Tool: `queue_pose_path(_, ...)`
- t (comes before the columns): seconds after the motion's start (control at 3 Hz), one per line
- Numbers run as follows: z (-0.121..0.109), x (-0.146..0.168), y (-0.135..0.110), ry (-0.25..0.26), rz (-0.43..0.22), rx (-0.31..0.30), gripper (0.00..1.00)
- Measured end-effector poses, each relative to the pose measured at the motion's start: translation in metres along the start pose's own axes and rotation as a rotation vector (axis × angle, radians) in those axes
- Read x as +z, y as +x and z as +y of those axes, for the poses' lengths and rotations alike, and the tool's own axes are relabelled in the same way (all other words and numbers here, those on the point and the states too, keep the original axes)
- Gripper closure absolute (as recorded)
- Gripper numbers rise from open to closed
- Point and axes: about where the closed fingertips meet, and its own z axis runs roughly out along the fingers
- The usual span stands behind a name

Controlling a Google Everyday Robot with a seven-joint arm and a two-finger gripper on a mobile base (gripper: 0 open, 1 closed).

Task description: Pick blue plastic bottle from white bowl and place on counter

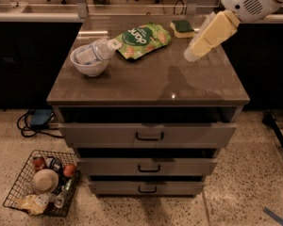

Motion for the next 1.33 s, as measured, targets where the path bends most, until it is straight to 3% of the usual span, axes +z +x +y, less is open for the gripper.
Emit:
queue_pose_path(0.67, -0.029, 0.052, -0.049, 0.058, -0.197, 0.215, 0.00)
queue_pose_path(1.0, -0.025, 0.063, -0.055, 0.044, -0.195, 0.215, 0.00)
queue_pose_path(1.33, -0.008, 0.098, -0.078, 0.009, -0.207, 0.211, 0.00)
